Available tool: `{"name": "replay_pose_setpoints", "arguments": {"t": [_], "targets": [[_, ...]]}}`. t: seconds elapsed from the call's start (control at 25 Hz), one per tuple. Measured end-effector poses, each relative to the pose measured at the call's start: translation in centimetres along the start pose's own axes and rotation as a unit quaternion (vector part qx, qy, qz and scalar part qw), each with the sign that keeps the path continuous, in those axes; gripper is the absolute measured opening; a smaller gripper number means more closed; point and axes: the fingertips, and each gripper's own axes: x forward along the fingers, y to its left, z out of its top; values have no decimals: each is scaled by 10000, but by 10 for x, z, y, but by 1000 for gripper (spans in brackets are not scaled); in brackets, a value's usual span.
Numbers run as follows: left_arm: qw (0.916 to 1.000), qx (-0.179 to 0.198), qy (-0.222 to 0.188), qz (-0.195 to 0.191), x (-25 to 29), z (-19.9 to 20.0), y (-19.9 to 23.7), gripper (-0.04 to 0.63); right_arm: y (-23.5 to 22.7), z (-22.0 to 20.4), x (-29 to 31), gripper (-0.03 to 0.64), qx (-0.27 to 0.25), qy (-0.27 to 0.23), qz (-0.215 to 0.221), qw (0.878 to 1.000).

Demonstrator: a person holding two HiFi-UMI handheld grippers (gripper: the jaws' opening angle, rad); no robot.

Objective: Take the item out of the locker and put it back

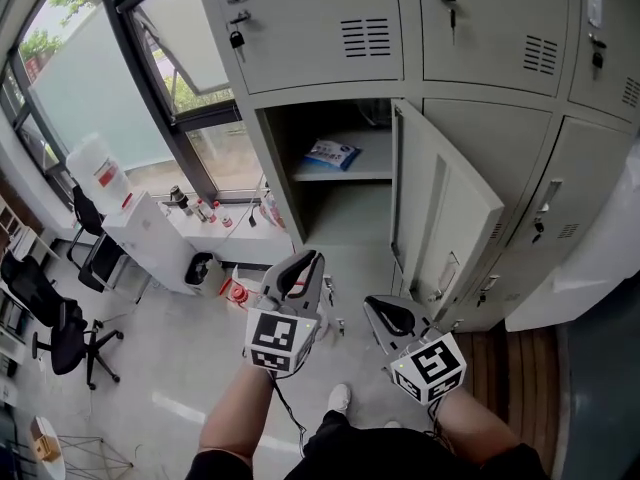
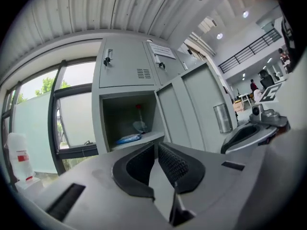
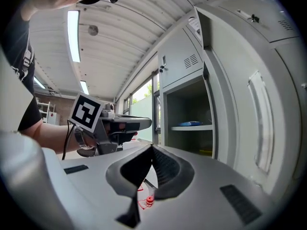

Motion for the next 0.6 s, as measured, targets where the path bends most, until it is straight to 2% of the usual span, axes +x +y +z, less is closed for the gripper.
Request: {"name": "replay_pose_setpoints", "arguments": {"t": [0.08,0.2,0.36,0.6], "targets": [[9996,232,73,-135,17,-2,11,25,-6,2,13,52,30,12,-124,9999],[9980,575,100,-242,44,-2,29,99,-16,3,29,52,14,39,-289,9996],[9951,910,58,-387,83,-1,48,131,-34,-2,49,52,19,107,-504,9987],[9920,1089,211,-605,135,-9,70,161,-54,-9,73,52,47,278,-722,9970]]}}
